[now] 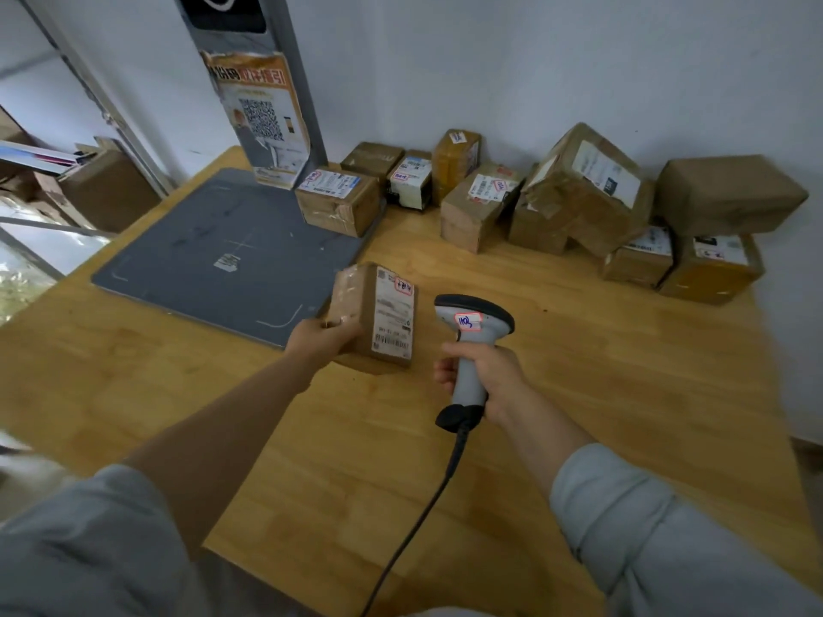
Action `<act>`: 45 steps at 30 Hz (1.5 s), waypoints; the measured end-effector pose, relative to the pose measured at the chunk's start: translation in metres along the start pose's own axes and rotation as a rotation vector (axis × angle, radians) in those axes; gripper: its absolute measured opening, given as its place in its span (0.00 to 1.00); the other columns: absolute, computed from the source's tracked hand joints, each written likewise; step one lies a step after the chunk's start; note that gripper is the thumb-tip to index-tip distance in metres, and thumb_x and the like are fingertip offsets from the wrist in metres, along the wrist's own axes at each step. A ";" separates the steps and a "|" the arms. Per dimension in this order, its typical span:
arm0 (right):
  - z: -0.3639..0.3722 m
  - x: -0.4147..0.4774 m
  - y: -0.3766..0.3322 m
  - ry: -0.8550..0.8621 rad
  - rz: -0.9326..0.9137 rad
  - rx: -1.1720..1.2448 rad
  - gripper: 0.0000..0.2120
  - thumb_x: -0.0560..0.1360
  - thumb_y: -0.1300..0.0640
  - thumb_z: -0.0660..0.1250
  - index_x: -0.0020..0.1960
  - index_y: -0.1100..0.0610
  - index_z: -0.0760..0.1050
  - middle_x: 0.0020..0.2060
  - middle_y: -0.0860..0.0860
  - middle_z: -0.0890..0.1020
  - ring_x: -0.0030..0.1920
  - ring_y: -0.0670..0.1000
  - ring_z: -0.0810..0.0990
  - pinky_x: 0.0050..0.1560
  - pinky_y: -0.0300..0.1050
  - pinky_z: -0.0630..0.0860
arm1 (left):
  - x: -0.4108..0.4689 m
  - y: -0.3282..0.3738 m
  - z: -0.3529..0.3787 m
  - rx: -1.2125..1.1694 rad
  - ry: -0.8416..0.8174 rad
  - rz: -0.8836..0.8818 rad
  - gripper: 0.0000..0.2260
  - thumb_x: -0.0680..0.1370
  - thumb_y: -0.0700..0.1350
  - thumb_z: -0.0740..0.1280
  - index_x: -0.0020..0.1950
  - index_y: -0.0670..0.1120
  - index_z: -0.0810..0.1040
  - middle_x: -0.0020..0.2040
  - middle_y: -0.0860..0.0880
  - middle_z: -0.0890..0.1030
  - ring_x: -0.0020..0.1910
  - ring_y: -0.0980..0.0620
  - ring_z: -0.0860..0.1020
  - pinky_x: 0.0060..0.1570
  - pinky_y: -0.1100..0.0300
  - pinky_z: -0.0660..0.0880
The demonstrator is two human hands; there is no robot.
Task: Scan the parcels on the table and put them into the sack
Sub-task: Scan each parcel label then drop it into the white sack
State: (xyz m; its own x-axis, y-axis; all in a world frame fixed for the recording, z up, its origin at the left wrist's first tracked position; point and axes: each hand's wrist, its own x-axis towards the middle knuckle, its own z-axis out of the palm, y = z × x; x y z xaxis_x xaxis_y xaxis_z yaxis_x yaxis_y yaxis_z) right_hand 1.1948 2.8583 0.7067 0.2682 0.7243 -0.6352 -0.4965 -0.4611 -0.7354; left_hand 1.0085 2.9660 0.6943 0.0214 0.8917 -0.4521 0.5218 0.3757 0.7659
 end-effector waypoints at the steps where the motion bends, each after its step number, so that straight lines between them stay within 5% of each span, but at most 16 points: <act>1: 0.003 -0.002 -0.001 -0.016 -0.006 -0.011 0.04 0.72 0.65 0.71 0.42 0.65 0.76 0.27 0.57 0.81 0.24 0.51 0.79 0.25 0.39 0.75 | -0.004 -0.002 -0.005 -0.064 -0.001 0.004 0.14 0.73 0.49 0.71 0.52 0.40 0.78 0.42 0.46 0.79 0.43 0.49 0.76 0.48 0.53 0.75; 9: 0.033 -0.026 -0.002 -0.146 -0.063 -0.184 0.04 0.70 0.65 0.72 0.41 0.64 0.77 0.26 0.56 0.81 0.24 0.50 0.78 0.26 0.39 0.75 | -0.019 -0.009 -0.044 -0.153 0.076 0.095 0.07 0.74 0.47 0.71 0.47 0.45 0.78 0.47 0.44 0.81 0.49 0.47 0.80 0.56 0.53 0.77; 17: 0.047 -0.040 -0.005 -0.171 -0.124 -0.362 0.05 0.71 0.65 0.72 0.39 0.64 0.76 0.26 0.56 0.80 0.23 0.51 0.77 0.25 0.39 0.74 | -0.014 -0.004 -0.081 -0.130 0.051 0.041 0.10 0.76 0.48 0.68 0.46 0.41 0.76 0.43 0.44 0.78 0.42 0.48 0.76 0.47 0.53 0.75; 20: 0.047 -0.045 -0.006 -0.191 -0.137 -0.458 0.04 0.71 0.66 0.71 0.39 0.63 0.77 0.27 0.55 0.80 0.24 0.51 0.77 0.27 0.40 0.75 | -0.011 0.002 -0.095 -0.023 0.091 0.059 0.10 0.74 0.49 0.71 0.44 0.43 0.78 0.43 0.44 0.81 0.43 0.47 0.79 0.51 0.52 0.78; 30: 0.066 -0.071 0.006 -0.319 -0.293 -0.834 0.05 0.71 0.64 0.71 0.41 0.60 0.75 0.25 0.52 0.80 0.23 0.49 0.77 0.30 0.44 0.75 | -0.009 0.030 -0.151 0.330 -0.002 0.033 0.38 0.52 0.65 0.77 0.54 0.43 0.79 0.49 0.44 0.83 0.48 0.46 0.82 0.54 0.48 0.79; 37: 0.076 -0.089 0.012 -0.371 -0.496 -1.023 0.07 0.71 0.61 0.72 0.41 0.54 0.74 0.29 0.51 0.81 0.27 0.49 0.80 0.37 0.51 0.82 | -0.018 0.037 -0.176 0.472 -0.115 -0.042 0.20 0.67 0.53 0.77 0.51 0.43 0.77 0.46 0.43 0.84 0.48 0.44 0.83 0.53 0.50 0.79; 45: 0.084 -0.102 0.014 -0.459 -0.650 -1.111 0.12 0.72 0.59 0.71 0.37 0.48 0.71 0.24 0.45 0.78 0.26 0.46 0.79 0.34 0.44 0.79 | -0.022 0.026 -0.186 0.509 -0.153 -0.088 0.18 0.69 0.52 0.75 0.51 0.42 0.78 0.46 0.42 0.84 0.47 0.43 0.83 0.55 0.47 0.79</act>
State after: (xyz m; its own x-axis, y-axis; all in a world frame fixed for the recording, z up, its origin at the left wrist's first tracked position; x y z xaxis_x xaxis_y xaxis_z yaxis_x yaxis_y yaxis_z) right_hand 1.0911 2.8209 0.7809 -0.2074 0.9694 -0.1311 0.5901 0.0171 -0.8071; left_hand 0.8636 3.0034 0.8092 0.0635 0.8011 -0.5952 0.8740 0.2433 0.4207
